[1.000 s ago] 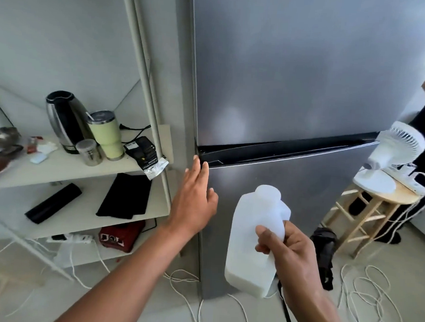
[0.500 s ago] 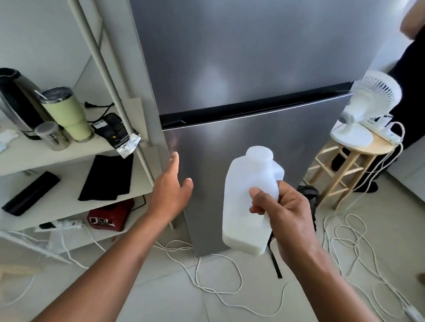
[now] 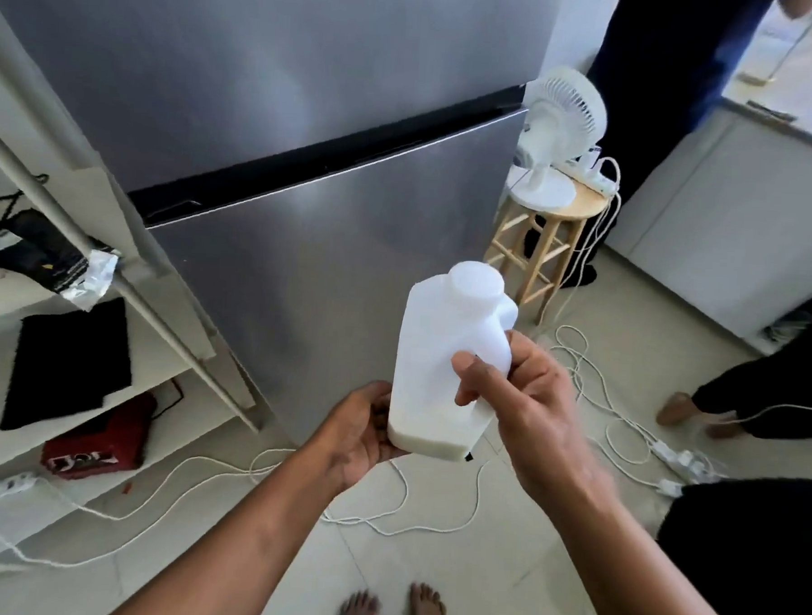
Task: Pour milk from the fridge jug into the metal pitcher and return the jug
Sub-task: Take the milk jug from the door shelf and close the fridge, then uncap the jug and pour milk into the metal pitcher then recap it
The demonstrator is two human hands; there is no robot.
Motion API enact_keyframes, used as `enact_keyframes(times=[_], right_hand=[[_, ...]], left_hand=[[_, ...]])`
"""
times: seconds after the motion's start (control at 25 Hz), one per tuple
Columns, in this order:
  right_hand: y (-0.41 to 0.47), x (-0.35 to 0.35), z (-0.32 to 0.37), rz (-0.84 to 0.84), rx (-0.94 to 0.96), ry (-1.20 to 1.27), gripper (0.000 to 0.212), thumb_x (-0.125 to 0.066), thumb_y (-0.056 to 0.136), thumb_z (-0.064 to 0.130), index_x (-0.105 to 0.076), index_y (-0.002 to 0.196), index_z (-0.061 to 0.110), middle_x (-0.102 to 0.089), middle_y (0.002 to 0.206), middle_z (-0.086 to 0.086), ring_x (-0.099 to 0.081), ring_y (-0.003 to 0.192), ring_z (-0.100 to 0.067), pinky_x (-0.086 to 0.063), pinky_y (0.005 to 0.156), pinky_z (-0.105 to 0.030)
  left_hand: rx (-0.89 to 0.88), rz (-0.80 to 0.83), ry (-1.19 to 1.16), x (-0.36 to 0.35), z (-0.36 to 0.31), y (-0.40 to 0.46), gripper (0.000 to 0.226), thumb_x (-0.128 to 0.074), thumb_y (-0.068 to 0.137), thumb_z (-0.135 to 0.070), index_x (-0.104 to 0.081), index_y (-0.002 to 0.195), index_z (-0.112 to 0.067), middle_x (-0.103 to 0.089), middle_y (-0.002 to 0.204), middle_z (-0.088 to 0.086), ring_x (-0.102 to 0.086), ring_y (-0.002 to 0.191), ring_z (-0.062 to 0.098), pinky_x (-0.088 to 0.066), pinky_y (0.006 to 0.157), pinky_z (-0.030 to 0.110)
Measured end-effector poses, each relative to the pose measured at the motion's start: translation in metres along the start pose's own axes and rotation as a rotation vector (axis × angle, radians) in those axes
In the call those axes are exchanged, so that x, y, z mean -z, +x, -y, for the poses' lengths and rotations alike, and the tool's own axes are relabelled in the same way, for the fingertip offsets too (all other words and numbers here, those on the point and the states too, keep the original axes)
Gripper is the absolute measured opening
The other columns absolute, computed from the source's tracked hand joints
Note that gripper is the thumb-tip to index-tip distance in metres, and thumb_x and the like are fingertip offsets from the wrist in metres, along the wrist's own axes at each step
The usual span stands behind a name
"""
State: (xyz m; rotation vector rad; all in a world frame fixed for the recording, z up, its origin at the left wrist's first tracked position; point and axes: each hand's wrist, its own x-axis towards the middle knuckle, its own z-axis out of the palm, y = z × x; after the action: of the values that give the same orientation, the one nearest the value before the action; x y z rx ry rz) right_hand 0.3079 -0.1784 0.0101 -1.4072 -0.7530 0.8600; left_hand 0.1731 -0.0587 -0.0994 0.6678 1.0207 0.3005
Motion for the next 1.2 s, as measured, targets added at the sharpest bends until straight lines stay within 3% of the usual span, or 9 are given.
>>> enact_keyframes(times=[0.16, 0.28, 0.44, 0.6, 0.84, 1.0, 1.2], right_hand=[[-0.018, 0.023, 0.001, -0.153, 0.025, -0.158, 0.023, -0.073, 0.084, 0.037, -0.064, 0.074, 0.018, -0.066, 0.069, -0.010, -0.060, 0.071, -0.025, -0.042, 0.067, -0.041], [-0.043, 0.041, 0.004, -0.282, 0.012, -0.264, 0.029, -0.070, 0.087, 0.040, -0.066, 0.081, 0.012, -0.070, 0.074, -0.013, -0.064, 0.078, -0.038, -0.049, 0.070, -0.055], [-0.098, 0.060, 0.003, -0.547, -0.014, -0.402, 0.036, -0.064, 0.092, 0.046, -0.066, 0.085, 0.011, -0.071, 0.079, 0.000, -0.070, 0.081, -0.024, -0.055, 0.078, -0.059], [-0.166, 0.080, 0.001, -0.778, -0.044, -0.473, 0.044, -0.058, 0.092, 0.058, -0.065, 0.086, 0.014, -0.069, 0.084, 0.005, -0.070, 0.085, -0.019, -0.057, 0.074, -0.057], [-0.292, 0.116, -0.003, -1.107, -0.060, -0.431, 0.035, -0.059, 0.098, 0.048, -0.064, 0.089, 0.015, -0.068, 0.082, 0.006, -0.069, 0.084, -0.014, -0.059, 0.076, -0.049], [-0.379, 0.139, -0.002, -1.250, -0.101, -0.424, 0.031, -0.057, 0.096, 0.050, -0.063, 0.085, 0.021, -0.067, 0.076, 0.015, -0.065, 0.075, -0.006, -0.048, 0.068, -0.026], [-0.502, 0.168, -0.008, -1.455, -0.126, -0.411, 0.035, -0.057, 0.095, 0.050, -0.062, 0.080, 0.018, -0.066, 0.073, 0.011, -0.065, 0.073, -0.009, -0.049, 0.068, -0.030]], left_hand=[[0.085, 0.190, 0.135, -0.025, 0.003, 0.025, 0.037, -0.062, 0.077, -0.031, -0.052, 0.111, -0.021, -0.047, 0.114, 0.006, -0.049, 0.099, 0.030, -0.045, 0.109, 0.058], [0.116, 0.277, 0.212, -0.051, 0.013, 0.031, 0.032, -0.058, 0.088, -0.034, -0.063, 0.115, -0.018, -0.051, 0.111, 0.008, -0.054, 0.098, 0.028, -0.054, 0.097, 0.046], [0.240, 0.439, 0.393, -0.098, 0.045, 0.029, 0.024, -0.052, 0.093, -0.034, -0.054, 0.110, -0.017, -0.050, 0.111, 0.009, -0.055, 0.097, 0.028, -0.051, 0.090, 0.042], [0.344, 0.586, 0.512, -0.146, 0.093, 0.011, 0.028, -0.056, 0.090, -0.034, -0.061, 0.112, -0.016, -0.046, 0.113, 0.007, -0.054, 0.096, 0.028, -0.052, 0.085, 0.040], [0.456, 0.819, 0.726, -0.226, 0.189, -0.055, 0.038, -0.068, 0.071, -0.041, -0.061, 0.103, -0.022, -0.042, 0.106, 0.005, -0.044, 0.091, 0.029, -0.046, 0.086, 0.044], [0.458, 0.900, 0.828, -0.264, 0.262, -0.113, 0.042, -0.050, 0.093, -0.036, -0.071, 0.117, -0.009, -0.052, 0.113, 0.008, -0.050, 0.102, 0.031, -0.050, 0.088, 0.045], [0.474, 1.015, 0.982, -0.308, 0.360, -0.205, 0.042, -0.045, 0.098, -0.033, -0.072, 0.119, -0.008, -0.060, 0.110, 0.015, -0.052, 0.102, 0.033, -0.048, 0.088, 0.046]])
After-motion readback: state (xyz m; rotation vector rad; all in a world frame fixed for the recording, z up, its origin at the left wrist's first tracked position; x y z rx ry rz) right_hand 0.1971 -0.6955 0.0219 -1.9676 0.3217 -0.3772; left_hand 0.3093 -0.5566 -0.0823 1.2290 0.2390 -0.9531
